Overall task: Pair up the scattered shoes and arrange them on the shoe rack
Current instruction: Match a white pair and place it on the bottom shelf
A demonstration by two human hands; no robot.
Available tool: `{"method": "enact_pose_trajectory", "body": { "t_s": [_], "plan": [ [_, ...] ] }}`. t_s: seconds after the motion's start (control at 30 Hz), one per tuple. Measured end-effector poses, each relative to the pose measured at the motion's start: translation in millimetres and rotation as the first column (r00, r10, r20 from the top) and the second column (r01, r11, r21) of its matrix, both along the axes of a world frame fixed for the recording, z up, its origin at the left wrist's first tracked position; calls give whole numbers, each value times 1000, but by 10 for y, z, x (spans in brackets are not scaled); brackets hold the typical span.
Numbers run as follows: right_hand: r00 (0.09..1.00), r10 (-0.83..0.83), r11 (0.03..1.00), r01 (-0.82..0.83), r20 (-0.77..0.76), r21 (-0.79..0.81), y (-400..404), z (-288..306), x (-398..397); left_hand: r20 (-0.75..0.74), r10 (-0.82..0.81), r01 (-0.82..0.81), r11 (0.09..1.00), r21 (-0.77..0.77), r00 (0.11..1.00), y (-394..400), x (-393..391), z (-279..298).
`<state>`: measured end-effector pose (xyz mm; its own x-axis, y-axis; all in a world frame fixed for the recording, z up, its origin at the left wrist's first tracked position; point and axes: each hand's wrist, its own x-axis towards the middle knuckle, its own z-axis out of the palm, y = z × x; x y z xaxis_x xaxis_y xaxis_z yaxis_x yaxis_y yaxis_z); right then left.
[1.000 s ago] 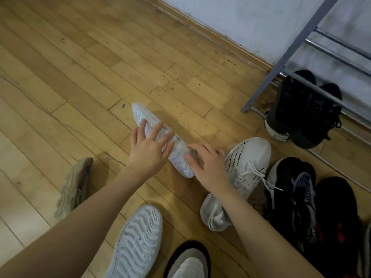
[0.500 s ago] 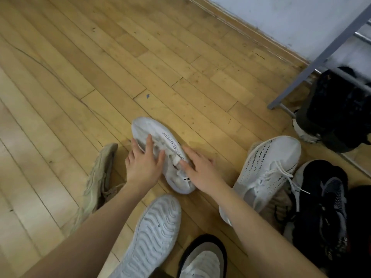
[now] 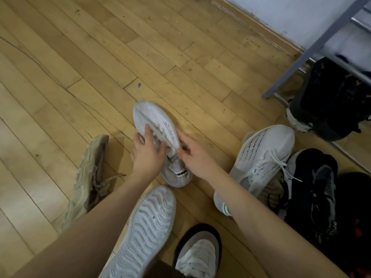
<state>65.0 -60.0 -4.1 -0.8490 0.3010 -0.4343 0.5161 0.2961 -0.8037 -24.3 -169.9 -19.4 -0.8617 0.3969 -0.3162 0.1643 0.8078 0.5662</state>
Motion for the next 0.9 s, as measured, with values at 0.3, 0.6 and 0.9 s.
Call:
{"method": "enact_pose_trajectory", "body": {
  "t_s": [0.3, 0.6, 0.9],
  "plan": [
    [999, -42, 989, 45, -22, 139, -34, -30, -4, -19, -123, 124, 959, 256, 992, 21, 18, 96],
    [986, -165, 848, 161, -36, 504, 258, 189, 388, -136, -428, 448, 830, 333, 893, 506, 92, 240],
    [993, -16, 631, -79, 115, 771, 482, -34, 664, -267, -700, 686, 710, -159, 663, 661, 101, 39]
  ]
}}
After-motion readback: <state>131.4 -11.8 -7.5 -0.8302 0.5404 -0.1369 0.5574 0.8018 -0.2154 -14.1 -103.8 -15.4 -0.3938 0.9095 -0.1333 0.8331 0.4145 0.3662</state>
